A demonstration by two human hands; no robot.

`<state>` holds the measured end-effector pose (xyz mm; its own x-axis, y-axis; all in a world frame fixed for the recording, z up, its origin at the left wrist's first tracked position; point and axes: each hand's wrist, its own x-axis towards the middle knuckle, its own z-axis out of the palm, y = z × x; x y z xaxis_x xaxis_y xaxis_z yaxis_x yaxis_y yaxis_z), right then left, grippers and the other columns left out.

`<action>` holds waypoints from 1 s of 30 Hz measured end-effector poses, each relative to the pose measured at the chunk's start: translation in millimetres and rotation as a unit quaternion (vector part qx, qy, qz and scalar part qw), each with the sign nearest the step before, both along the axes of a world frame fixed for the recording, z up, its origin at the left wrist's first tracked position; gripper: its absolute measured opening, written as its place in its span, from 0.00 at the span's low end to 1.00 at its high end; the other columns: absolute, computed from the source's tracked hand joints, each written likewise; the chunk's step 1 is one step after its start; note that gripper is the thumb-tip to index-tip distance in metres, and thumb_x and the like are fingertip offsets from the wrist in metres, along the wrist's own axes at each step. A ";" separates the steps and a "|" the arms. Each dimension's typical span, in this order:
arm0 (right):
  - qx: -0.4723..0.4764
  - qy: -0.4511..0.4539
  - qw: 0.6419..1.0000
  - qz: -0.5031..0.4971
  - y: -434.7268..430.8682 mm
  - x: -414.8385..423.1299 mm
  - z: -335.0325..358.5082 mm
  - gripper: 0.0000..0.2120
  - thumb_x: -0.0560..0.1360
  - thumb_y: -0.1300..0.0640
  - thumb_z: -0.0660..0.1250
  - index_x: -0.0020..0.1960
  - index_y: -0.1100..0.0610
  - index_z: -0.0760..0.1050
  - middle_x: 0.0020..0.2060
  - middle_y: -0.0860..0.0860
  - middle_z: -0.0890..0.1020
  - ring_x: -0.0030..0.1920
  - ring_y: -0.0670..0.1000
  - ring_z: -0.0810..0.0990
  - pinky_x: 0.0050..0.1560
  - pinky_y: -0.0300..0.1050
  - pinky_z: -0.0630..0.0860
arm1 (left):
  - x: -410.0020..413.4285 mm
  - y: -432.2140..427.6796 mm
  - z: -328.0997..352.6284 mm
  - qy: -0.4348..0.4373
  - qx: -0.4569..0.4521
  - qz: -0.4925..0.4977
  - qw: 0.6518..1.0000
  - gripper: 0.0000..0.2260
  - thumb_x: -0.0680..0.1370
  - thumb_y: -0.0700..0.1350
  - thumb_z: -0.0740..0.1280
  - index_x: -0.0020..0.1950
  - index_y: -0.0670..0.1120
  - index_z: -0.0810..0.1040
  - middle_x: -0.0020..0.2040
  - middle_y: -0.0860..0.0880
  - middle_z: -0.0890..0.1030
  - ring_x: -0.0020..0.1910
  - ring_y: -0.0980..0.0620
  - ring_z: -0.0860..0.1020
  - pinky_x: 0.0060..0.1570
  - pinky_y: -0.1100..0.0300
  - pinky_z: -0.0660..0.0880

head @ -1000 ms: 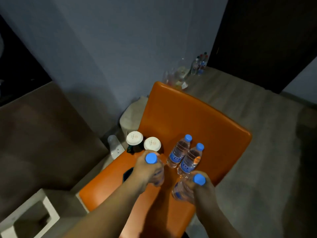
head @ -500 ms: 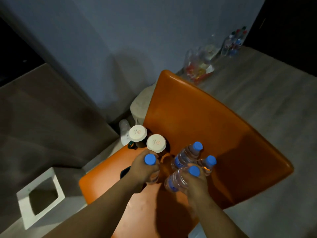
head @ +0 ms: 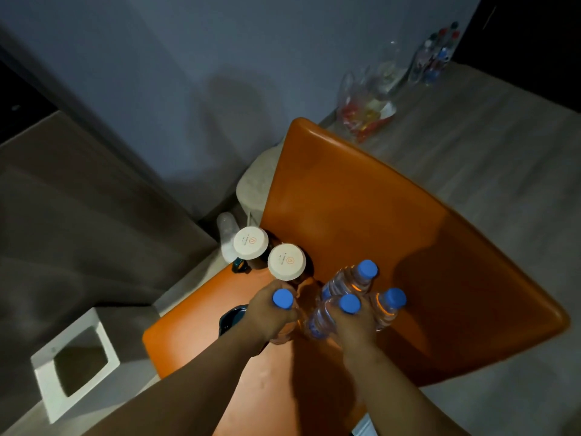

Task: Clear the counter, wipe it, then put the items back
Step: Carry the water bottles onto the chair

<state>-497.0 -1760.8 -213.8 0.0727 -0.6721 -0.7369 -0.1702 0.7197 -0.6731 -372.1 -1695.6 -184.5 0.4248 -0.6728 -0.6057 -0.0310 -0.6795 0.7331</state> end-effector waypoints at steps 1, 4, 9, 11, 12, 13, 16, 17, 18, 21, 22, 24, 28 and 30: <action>-0.041 0.048 0.997 0.054 -1.1 -0.2 1.3 0.12 0.72 0.69 0.67 0.53 0.58 0.72 0.44 0.52 0.76 0.55 0.58 0.77 0.50 0.43 0.69 | -0.2 1.6 -1.0 0.004 0.002 0.001 1.000 0.13 0.70 0.29 0.69 0.46 0.45 0.73 0.45 0.48 0.76 0.47 0.48 0.75 0.44 0.60 0.75; -0.116 0.158 0.962 0.189 -7.0 -6.0 12.9 0.13 0.74 0.62 0.68 0.58 0.59 0.72 0.43 0.50 0.75 0.50 0.54 0.78 0.45 0.39 0.67 | -1.2 6.5 -2.1 0.008 0.010 -0.004 1.000 0.13 0.70 0.30 0.69 0.50 0.42 0.73 0.44 0.49 0.76 0.45 0.50 0.75 0.40 0.66 0.74; -0.168 0.253 0.897 0.321 -11.2 -18.2 27.4 0.16 0.76 0.54 0.66 0.62 0.54 0.69 0.50 0.50 0.76 0.47 0.50 0.76 0.41 0.38 0.68 | -6.0 7.3 -3.5 0.019 0.018 -0.010 1.000 0.13 0.72 0.30 0.68 0.51 0.42 0.73 0.43 0.52 0.75 0.43 0.56 0.74 0.36 0.70 0.73; -0.179 0.272 0.886 0.331 -9.8 -20.7 30.1 0.19 0.76 0.54 0.66 0.65 0.53 0.68 0.59 0.51 0.73 0.56 0.52 0.77 0.45 0.41 0.73 | -6.3 4.2 -3.9 0.016 0.019 -0.011 1.000 0.13 0.71 0.30 0.68 0.51 0.43 0.72 0.44 0.51 0.75 0.44 0.54 0.74 0.39 0.69 0.73; -0.185 0.271 0.884 0.333 -9.4 -22.1 31.2 0.20 0.76 0.55 0.66 0.67 0.52 0.67 0.62 0.51 0.71 0.58 0.52 0.76 0.48 0.43 0.75 | -6.0 2.0 -4.2 0.012 0.019 -0.013 1.000 0.13 0.71 0.30 0.68 0.50 0.44 0.72 0.45 0.50 0.75 0.45 0.53 0.74 0.40 0.67 0.73; -0.196 0.271 0.881 0.336 -9.4 -23.1 32.1 0.21 0.76 0.56 0.65 0.68 0.51 0.66 0.64 0.52 0.70 0.60 0.52 0.76 0.50 0.43 0.76 | -5.6 -0.9 -4.9 0.007 0.020 -0.015 1.000 0.13 0.71 0.30 0.68 0.48 0.44 0.72 0.45 0.49 0.75 0.46 0.52 0.75 0.43 0.63 0.74; -0.217 0.263 0.878 0.337 -12.0 -25.3 33.0 0.21 0.77 0.58 0.64 0.69 0.51 0.66 0.66 0.51 0.69 0.61 0.52 0.76 0.51 0.40 0.75 | -3.3 -11.6 -10.0 -0.022 0.032 -0.041 0.998 0.13 0.71 0.30 0.69 0.47 0.45 0.72 0.46 0.48 0.76 0.49 0.49 0.75 0.48 0.57 0.74; -0.225 0.257 0.878 0.335 -12.7 -26.5 31.9 0.21 0.77 0.59 0.64 0.69 0.51 0.66 0.65 0.51 0.69 0.61 0.52 0.76 0.50 0.38 0.74 | -3.1 -15.2 -12.1 -0.034 0.040 -0.058 0.997 0.13 0.71 0.31 0.69 0.49 0.45 0.72 0.47 0.47 0.76 0.50 0.49 0.75 0.49 0.58 0.74; -0.233 0.249 0.879 0.332 -13.5 -27.9 30.4 0.21 0.77 0.59 0.64 0.68 0.51 0.67 0.65 0.51 0.70 0.61 0.52 0.76 0.50 0.37 0.74 | -2.7 -19.2 -14.8 -0.047 0.045 -0.075 0.995 0.13 0.72 0.31 0.69 0.51 0.44 0.73 0.49 0.47 0.76 0.51 0.49 0.74 0.50 0.58 0.74; -0.238 0.212 0.890 0.324 -14.6 -31.5 25.2 0.20 0.75 0.61 0.66 0.66 0.52 0.70 0.61 0.52 0.73 0.59 0.51 0.76 0.54 0.39 0.75 | -2.8 -31.7 -22.1 -0.079 0.055 -0.108 0.990 0.15 0.73 0.34 0.69 0.59 0.40 0.73 0.51 0.48 0.75 0.52 0.50 0.73 0.50 0.61 0.71; -0.237 0.203 0.893 0.324 -15.0 -32.5 23.5 0.19 0.75 0.62 0.66 0.65 0.53 0.71 0.60 0.53 0.73 0.58 0.51 0.76 0.55 0.40 0.75 | -3.6 -36.3 -24.5 -0.089 0.056 -0.113 0.988 0.16 0.74 0.35 0.69 0.60 0.40 0.73 0.51 0.48 0.75 0.52 0.51 0.73 0.50 0.62 0.70; -0.237 0.194 0.896 0.321 -15.6 -34.1 20.7 0.18 0.74 0.63 0.67 0.63 0.55 0.73 0.59 0.54 0.74 0.57 0.52 0.77 0.56 0.41 0.76 | -6.8 -44.8 -28.9 -0.116 0.063 -0.135 0.982 0.15 0.74 0.37 0.69 0.60 0.41 0.72 0.53 0.46 0.77 0.54 0.48 0.75 0.51 0.61 0.70; -0.239 0.178 0.908 0.296 -18.7 -35.3 15.5 0.16 0.72 0.64 0.69 0.60 0.58 0.76 0.54 0.56 0.78 0.55 0.53 0.78 0.53 0.41 0.76 | -13.8 -56.0 -40.5 -0.162 0.072 -0.192 0.965 0.14 0.75 0.42 0.69 0.58 0.43 0.73 0.55 0.45 0.79 0.55 0.46 0.76 0.55 0.56 0.73; -0.229 0.167 0.915 0.287 -20.5 -36.0 13.9 0.17 0.72 0.64 0.69 0.60 0.59 0.76 0.54 0.56 0.78 0.56 0.54 0.78 0.55 0.44 0.77 | -17.7 -60.9 -45.7 -0.171 0.069 -0.205 0.961 0.12 0.75 0.44 0.68 0.57 0.43 0.73 0.55 0.44 0.78 0.55 0.44 0.76 0.57 0.54 0.73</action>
